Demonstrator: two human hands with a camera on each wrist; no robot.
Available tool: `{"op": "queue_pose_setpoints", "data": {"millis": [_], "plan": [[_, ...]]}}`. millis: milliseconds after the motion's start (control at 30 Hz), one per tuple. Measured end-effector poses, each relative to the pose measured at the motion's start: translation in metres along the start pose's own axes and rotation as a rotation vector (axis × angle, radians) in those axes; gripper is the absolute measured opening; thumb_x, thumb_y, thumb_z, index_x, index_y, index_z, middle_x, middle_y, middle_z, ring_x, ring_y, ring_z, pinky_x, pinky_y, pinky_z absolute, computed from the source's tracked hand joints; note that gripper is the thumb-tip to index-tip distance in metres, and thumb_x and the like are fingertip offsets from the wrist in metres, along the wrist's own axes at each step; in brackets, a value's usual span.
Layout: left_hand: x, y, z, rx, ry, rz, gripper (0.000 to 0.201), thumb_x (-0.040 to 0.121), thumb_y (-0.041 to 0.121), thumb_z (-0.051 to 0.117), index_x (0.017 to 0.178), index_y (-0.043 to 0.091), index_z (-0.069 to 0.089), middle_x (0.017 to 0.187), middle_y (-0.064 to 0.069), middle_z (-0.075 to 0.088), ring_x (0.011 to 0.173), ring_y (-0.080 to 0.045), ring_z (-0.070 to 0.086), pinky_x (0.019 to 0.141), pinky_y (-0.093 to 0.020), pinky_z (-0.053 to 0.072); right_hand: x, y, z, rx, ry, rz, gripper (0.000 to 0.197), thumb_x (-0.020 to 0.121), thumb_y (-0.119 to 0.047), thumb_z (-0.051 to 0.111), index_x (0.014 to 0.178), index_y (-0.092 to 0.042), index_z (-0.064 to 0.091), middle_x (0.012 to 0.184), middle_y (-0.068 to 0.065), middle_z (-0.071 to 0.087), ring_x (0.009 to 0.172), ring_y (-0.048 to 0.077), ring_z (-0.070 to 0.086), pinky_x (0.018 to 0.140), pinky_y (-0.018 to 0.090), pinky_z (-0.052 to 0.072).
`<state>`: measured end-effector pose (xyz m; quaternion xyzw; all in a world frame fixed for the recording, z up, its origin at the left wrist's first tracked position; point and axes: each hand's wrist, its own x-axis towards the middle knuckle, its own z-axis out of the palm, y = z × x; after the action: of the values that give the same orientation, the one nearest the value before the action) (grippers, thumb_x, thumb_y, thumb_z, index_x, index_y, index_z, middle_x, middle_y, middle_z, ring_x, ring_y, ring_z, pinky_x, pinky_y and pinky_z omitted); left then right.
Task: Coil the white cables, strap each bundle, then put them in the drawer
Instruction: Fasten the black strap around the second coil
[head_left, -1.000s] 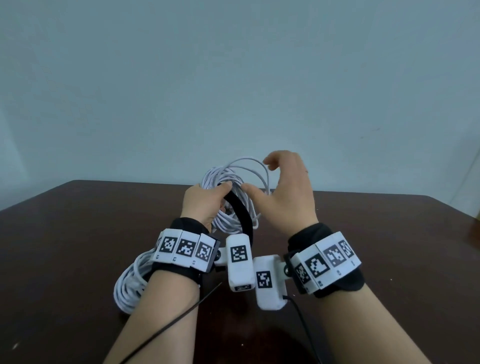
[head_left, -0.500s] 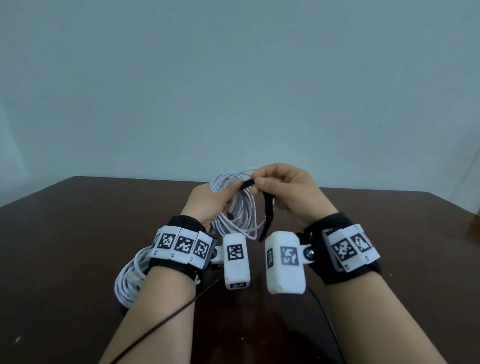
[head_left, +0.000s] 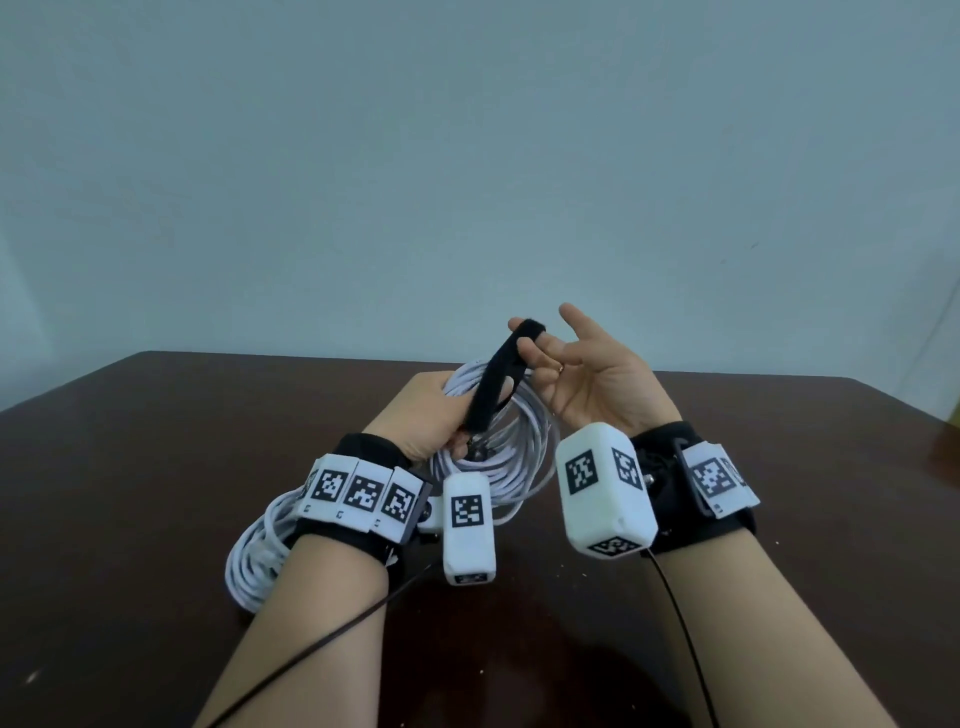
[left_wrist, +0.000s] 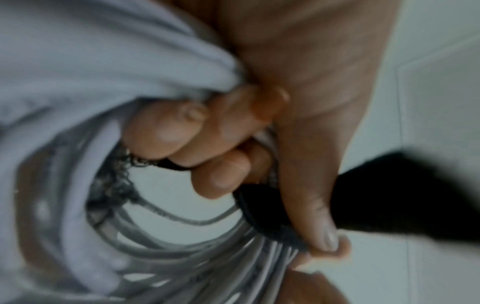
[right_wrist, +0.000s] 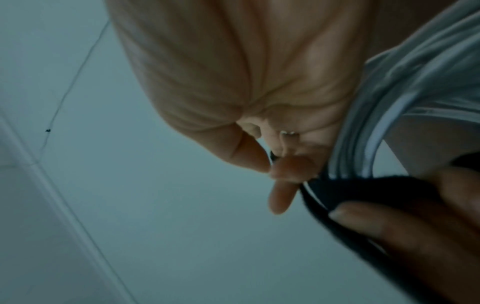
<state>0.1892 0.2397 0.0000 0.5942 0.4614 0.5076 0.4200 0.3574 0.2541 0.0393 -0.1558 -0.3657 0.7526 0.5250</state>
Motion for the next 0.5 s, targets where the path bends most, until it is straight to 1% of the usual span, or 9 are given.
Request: {"op": "queue_pose_setpoints", "data": {"millis": [67,133,200,267,300,367,400,433,500], "plan": [[-0.003,0.001,0.001,-0.121,-0.072,-0.012,0.039,0.067,0.041,0.075,0.076,0.010,0.052,0.051,-0.001,0.041,0.035,-0.008,0.028,0.038,-0.020,0.029,0.002,-0.001,-0.003,0.112,0.045,0.015,0.064,0.089,0.011,0.038,0.144,-0.018,0.021,0.132,0.030,0.050,0.063,0.018,0.065,0.041,0.016,0.039],[-0.005,0.002,0.002,-0.197,-0.112,-0.023,0.031,0.068,0.037,0.071,0.071,0.014,0.052,0.051,-0.001,0.040,0.035,-0.007,0.027,0.037,-0.019,0.029,0.003,-0.001,-0.006,0.167,0.095,0.043,0.057,0.089,0.011,0.036,0.139,-0.012,0.025,0.129,0.029,0.052,0.052,0.012,0.057,0.036,0.014,0.035],[-0.006,0.002,0.003,-0.228,-0.134,-0.033,0.026,0.071,0.034,0.071,0.073,0.014,0.054,0.051,-0.001,0.039,0.034,-0.006,0.027,0.036,-0.019,0.029,0.006,0.001,-0.007,0.077,0.146,0.017,0.045,0.090,0.011,0.035,0.131,-0.009,0.030,0.119,0.023,0.059,0.042,0.008,0.046,0.032,0.014,0.031],[-0.006,0.000,0.005,-0.193,-0.145,-0.049,0.028,0.074,0.033,0.069,0.082,0.011,0.054,0.051,-0.001,0.039,0.034,-0.006,0.026,0.036,-0.018,0.029,0.008,0.006,-0.009,-0.282,0.225,-0.153,0.030,0.090,0.008,0.045,0.113,-0.011,0.039,0.107,0.016,0.067,0.039,0.008,0.044,0.033,0.016,0.032],[-0.005,-0.001,0.006,-0.176,-0.145,-0.065,0.029,0.076,0.032,0.069,0.085,0.010,0.053,0.051,-0.001,0.039,0.034,-0.006,0.026,0.036,-0.018,0.029,0.009,0.009,-0.010,-0.554,0.266,-0.259,0.026,0.089,0.005,0.051,0.103,-0.015,0.044,0.102,0.012,0.070,0.042,0.011,0.051,0.037,0.019,0.038],[-0.005,-0.003,0.005,-0.180,-0.146,-0.081,0.030,0.079,0.030,0.070,0.085,0.008,0.051,0.049,0.000,0.040,0.034,-0.006,0.026,0.036,-0.018,0.028,0.013,0.014,-0.013,-0.959,0.313,-0.393,0.022,0.084,-0.002,0.062,0.087,-0.022,0.054,0.088,0.004,0.074,0.062,0.017,0.067,0.056,0.027,0.051],[-0.004,-0.004,0.005,-0.180,-0.151,-0.084,0.031,0.080,0.030,0.071,0.088,0.007,0.051,0.049,0.000,0.040,0.034,-0.006,0.026,0.035,-0.018,0.028,0.014,0.016,-0.015,-1.051,0.315,-0.420,0.019,0.082,-0.006,0.065,0.082,-0.024,0.059,0.083,0.001,0.074,0.068,0.017,0.069,0.064,0.029,0.053],[-0.004,-0.004,0.004,-0.169,-0.162,-0.082,0.034,0.079,0.031,0.071,0.093,0.008,0.052,0.049,0.001,0.040,0.034,-0.006,0.026,0.036,-0.018,0.028,0.016,0.017,-0.016,-1.089,0.325,-0.430,0.015,0.081,-0.010,0.067,0.078,-0.024,0.062,0.078,-0.001,0.073,0.069,0.016,0.068,0.067,0.029,0.054],[-0.005,-0.004,0.005,-0.155,-0.197,-0.064,0.037,0.074,0.033,0.072,0.093,0.006,0.053,0.049,0.000,0.041,0.033,-0.006,0.027,0.036,-0.018,0.029,0.018,0.016,-0.018,-1.139,0.408,-0.430,0.012,0.083,-0.019,0.064,0.072,-0.018,0.064,0.068,-0.001,0.069,0.062,0.015,0.064,0.064,0.029,0.052]]}}
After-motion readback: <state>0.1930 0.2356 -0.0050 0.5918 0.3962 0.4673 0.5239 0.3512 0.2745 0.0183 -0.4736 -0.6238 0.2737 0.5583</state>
